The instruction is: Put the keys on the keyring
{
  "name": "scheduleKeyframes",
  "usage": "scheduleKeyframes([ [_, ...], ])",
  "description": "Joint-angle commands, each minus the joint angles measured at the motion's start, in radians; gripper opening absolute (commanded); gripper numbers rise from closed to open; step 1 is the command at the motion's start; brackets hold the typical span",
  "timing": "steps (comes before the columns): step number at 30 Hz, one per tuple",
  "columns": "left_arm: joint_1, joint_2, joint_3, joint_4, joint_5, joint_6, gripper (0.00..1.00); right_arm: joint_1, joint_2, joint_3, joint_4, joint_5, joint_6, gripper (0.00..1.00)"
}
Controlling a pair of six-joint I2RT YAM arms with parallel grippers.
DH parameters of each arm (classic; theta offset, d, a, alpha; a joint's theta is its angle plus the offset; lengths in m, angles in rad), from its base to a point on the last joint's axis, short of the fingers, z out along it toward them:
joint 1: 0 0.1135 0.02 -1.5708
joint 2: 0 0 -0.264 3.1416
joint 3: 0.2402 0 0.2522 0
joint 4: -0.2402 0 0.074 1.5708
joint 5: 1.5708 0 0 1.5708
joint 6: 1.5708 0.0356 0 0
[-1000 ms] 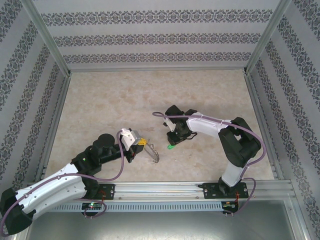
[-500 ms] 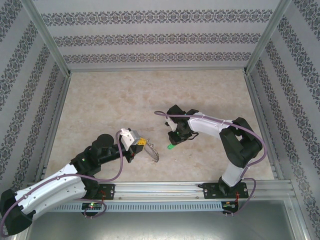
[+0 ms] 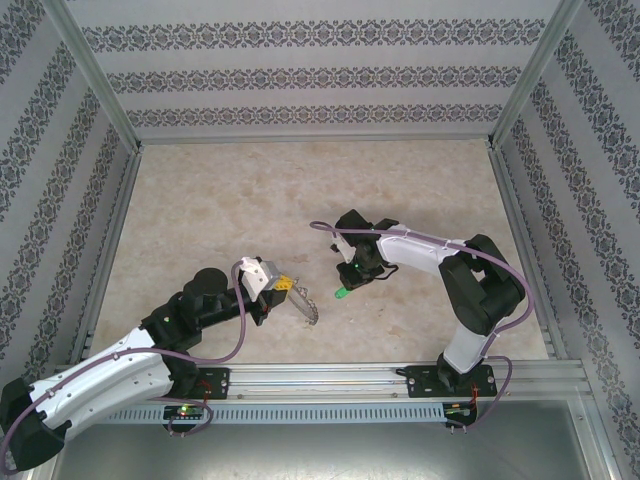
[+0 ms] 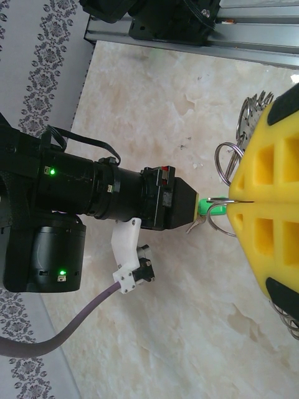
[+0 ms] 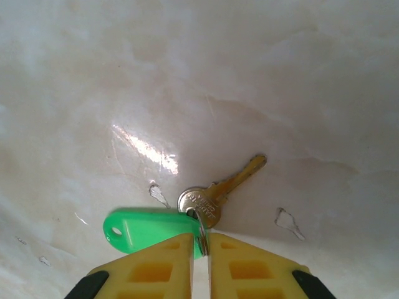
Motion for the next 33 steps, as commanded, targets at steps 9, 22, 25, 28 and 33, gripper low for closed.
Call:
scheduleKeyframes([
  [9,0.005,-0.019,0.023,0.016,0.005,-0.003,0.0,-0.013,0.0,-0.018,0.006,-0.018,-0.001,0.08],
  [22,0.005,-0.017,0.039,-0.004,0.007,-0.005,0.0,0.024,-0.235,-0.048,0.008,-0.052,-0.103,0.0],
  [25,0.005,-0.017,0.058,-0.021,0.009,-0.002,0.0,0.061,-0.33,-0.049,0.008,-0.078,-0.159,0.0],
  [28,0.005,-0.017,0.083,-0.048,0.008,0.003,0.0,0.127,-0.427,-0.039,0.007,-0.125,-0.222,0.0],
  [33,0.005,-0.022,0.126,-0.084,0.056,0.024,0.0,0.217,-0.585,-0.029,0.048,-0.268,-0.264,0.0],
])
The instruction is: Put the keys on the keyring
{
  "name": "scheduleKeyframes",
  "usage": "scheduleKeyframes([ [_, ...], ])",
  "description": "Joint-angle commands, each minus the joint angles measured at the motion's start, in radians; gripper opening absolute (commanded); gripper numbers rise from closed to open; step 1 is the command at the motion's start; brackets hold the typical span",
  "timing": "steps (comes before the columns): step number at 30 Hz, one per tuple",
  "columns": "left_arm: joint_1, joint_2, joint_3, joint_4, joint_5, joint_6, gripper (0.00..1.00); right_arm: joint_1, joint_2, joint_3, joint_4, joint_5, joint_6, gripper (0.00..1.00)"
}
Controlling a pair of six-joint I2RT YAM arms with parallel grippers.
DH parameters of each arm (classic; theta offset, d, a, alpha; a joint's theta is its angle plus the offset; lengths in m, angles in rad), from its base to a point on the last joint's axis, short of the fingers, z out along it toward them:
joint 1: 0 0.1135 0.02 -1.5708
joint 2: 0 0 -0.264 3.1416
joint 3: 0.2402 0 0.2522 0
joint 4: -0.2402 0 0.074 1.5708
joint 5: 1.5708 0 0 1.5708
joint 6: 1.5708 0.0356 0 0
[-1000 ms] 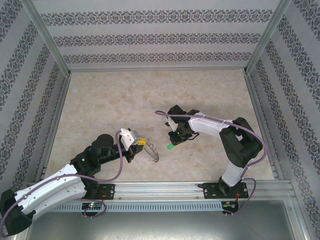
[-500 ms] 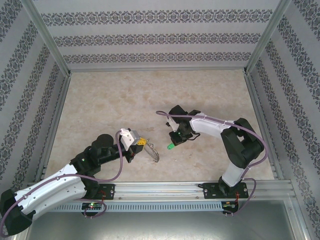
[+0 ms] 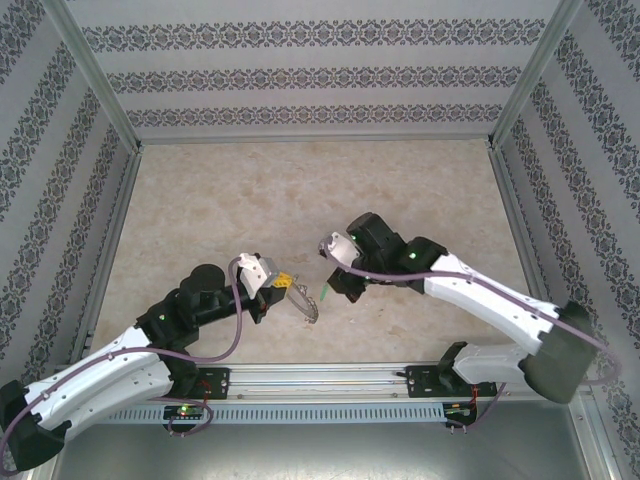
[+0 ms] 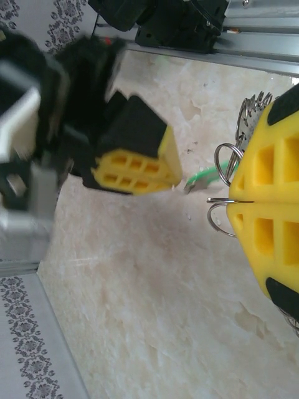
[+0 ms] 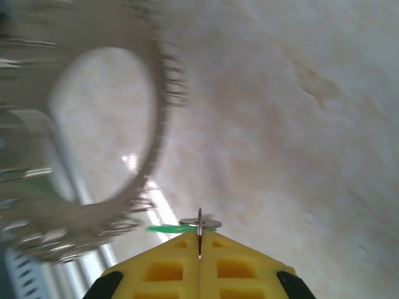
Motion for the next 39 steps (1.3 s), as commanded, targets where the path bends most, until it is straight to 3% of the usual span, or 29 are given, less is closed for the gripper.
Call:
scheduleKeyframes([
  [1,0.004,-0.021,0.06,-0.022,0.059,0.028,0.0,0.034,-0.093,0.016,0.025,-0.132,-0.064,0.0],
  [7,-0.008,-0.042,0.058,0.029,0.229,0.036,0.0,0.096,-0.214,0.009,0.018,-0.157,-0.136,0.0],
  [13,-0.019,-0.062,0.04,0.082,0.337,0.043,0.0,0.104,-0.241,0.013,0.004,-0.168,-0.195,0.0],
  [39,-0.019,-0.037,0.048,0.087,0.365,0.044,0.0,0.159,-0.17,0.03,0.106,-0.196,-0.225,0.0],
])
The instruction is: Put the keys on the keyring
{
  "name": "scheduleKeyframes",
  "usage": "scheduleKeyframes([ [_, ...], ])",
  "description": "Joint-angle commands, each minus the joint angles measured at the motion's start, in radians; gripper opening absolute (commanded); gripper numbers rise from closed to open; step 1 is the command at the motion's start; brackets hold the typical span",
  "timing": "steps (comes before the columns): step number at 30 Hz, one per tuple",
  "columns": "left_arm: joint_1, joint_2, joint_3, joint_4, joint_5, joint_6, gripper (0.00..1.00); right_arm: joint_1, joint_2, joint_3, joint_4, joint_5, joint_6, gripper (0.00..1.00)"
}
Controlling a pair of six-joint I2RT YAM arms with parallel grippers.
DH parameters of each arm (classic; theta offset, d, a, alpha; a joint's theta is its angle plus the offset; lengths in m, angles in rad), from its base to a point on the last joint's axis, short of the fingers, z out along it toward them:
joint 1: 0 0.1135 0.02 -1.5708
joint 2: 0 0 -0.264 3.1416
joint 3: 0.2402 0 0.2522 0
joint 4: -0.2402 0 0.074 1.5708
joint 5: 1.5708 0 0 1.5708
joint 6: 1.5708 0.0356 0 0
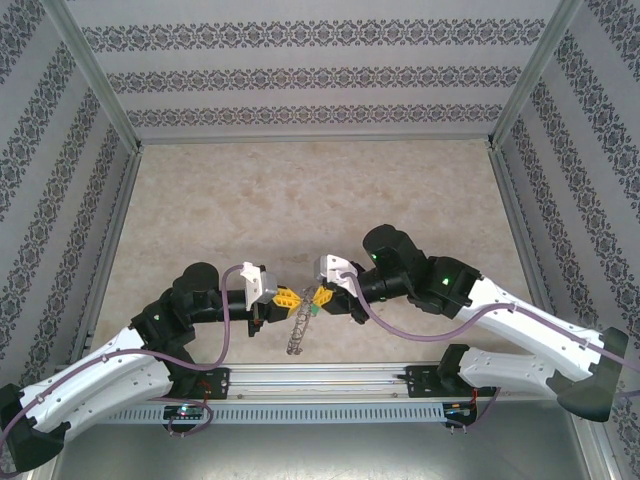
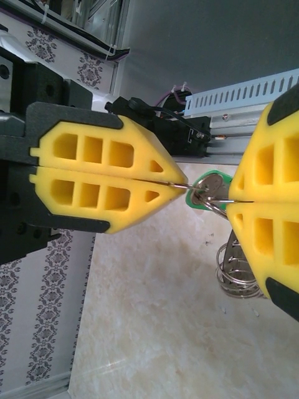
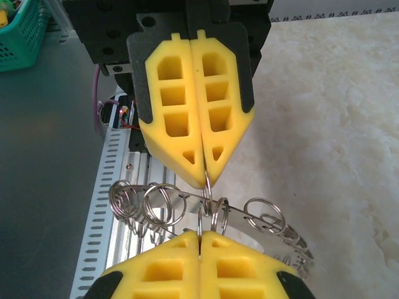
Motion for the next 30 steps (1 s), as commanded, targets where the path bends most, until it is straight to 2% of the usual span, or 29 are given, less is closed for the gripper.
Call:
scheduleKeyframes([
  [1,-0.016,-0.024,0.017,0.079,0.025,0.018,0.0,0.018,0.014,0.031,0.016,-0.007,-0.011,0.0],
  [13,-0.016,-0.029,0.009,0.081,0.02,0.02,0.0,0.021,-0.009,0.025,0.028,0.044,-0.004,0.0],
  [30,-0.016,-0.031,0.009,0.083,0.019,0.022,0.0,0.023,-0.02,0.022,0.043,0.053,0.0,0.0],
])
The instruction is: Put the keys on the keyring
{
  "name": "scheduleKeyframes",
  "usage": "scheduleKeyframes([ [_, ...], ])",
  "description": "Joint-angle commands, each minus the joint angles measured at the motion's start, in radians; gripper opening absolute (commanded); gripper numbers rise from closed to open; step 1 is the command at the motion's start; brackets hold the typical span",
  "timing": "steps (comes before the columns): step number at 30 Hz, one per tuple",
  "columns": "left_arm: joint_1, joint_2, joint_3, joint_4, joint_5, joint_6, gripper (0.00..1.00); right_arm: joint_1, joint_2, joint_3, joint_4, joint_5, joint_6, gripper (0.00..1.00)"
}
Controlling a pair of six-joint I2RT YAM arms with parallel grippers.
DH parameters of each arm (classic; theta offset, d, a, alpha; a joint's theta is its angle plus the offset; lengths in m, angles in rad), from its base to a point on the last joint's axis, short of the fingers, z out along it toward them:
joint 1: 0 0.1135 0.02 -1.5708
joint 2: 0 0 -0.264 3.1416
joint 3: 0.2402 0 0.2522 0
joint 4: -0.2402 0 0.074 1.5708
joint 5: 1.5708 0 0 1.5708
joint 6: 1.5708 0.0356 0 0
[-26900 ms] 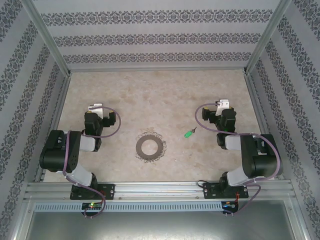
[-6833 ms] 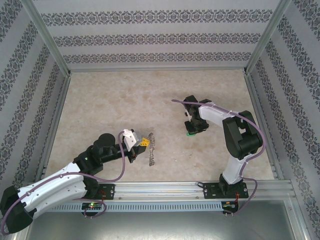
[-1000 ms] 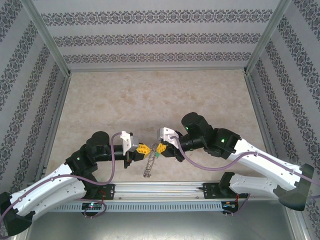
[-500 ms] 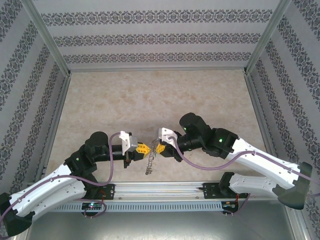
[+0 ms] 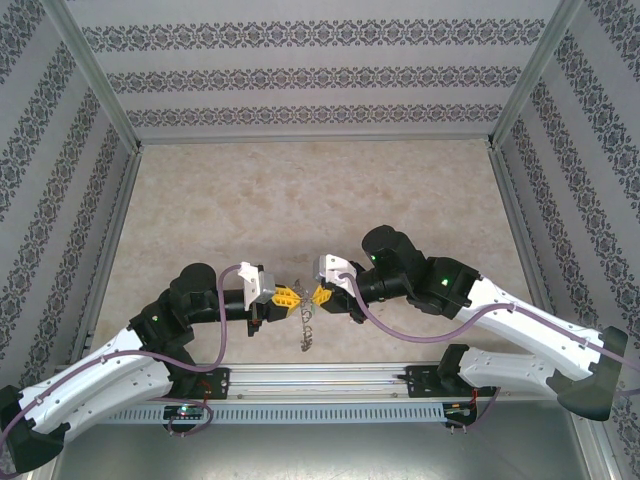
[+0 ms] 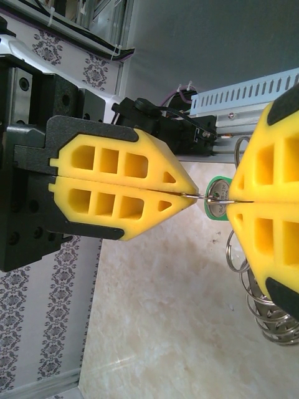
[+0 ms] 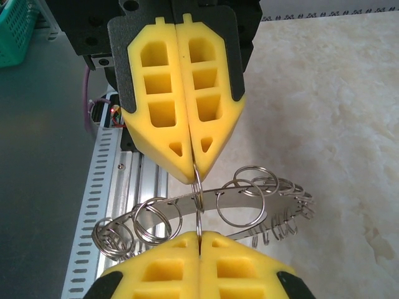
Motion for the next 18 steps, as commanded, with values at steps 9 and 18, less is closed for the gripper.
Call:
scheduleKeyframes([
  [9,-0.016,-0.025,0.004,0.07,0.018,0.019,0.0,0.012,-0.022,0.016,0.041,0.014,0.006,0.0],
  [18,-0.016,-0.025,0.005,0.071,0.014,0.02,0.0,0.018,-0.01,0.018,0.056,-0.001,0.011,0.0],
])
